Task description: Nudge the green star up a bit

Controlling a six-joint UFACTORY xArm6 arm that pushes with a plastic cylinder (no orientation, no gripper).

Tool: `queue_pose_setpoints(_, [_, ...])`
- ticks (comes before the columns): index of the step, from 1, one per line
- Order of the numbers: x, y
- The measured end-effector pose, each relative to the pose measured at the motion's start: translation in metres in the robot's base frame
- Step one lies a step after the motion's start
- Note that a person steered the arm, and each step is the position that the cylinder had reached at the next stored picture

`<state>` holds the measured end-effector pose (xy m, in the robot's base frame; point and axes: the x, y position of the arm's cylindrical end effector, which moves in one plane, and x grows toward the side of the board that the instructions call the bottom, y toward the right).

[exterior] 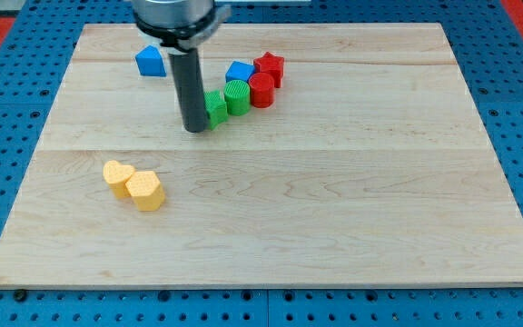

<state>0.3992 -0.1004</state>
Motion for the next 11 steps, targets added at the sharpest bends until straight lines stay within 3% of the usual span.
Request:
queue_pose_setpoints(2, [-0.046,-0.015])
queue_pose_setpoints(3, [-0.046,-0.027])
queue_pose_setpoints(5, [0.035,-0.043])
queue_pose_setpoints(6, [0.035,-0.007])
queue_pose_setpoints(9, [-0.029,0.009])
queue_pose_setpoints(10, [-0.032,0.009])
queue_pose_setpoints(11, [-0.025,-0.027])
